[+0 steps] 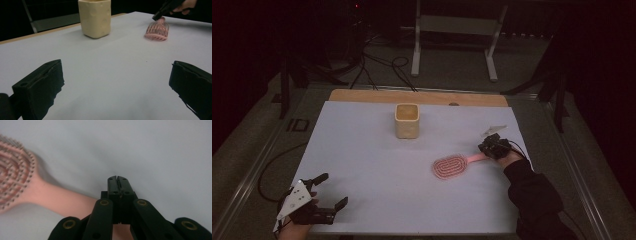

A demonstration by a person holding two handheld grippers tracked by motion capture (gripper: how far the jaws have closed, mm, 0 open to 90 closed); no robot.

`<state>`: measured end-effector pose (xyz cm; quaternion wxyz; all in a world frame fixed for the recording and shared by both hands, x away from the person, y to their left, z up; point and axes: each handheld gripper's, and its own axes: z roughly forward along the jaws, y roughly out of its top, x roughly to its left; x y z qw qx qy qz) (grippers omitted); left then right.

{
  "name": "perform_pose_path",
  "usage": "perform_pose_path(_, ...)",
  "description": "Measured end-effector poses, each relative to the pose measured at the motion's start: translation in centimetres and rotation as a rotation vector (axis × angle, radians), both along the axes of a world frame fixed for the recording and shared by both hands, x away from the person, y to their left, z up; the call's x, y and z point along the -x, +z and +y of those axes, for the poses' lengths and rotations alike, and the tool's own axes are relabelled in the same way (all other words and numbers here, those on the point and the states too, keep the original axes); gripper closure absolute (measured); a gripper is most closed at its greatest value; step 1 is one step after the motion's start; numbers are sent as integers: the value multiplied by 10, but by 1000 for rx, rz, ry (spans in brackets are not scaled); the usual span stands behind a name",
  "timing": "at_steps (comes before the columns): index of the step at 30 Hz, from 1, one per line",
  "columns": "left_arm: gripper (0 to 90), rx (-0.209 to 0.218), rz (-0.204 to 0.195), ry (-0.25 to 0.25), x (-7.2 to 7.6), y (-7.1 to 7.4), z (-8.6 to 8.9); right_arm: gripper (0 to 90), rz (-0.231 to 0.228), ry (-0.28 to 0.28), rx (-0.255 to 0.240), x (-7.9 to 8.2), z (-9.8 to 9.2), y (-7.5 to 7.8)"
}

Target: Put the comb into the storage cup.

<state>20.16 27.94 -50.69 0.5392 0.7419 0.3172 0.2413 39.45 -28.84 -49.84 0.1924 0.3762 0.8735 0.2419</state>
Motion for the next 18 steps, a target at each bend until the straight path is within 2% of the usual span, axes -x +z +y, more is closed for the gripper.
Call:
perform_pose_path(10,0,1,3,1,0,0,0,900,-1,-2,-15,40,-19,1)
perform_pose_path(18,0,-2,8,0,0,0,0,900,2,30,14,63,-20,2)
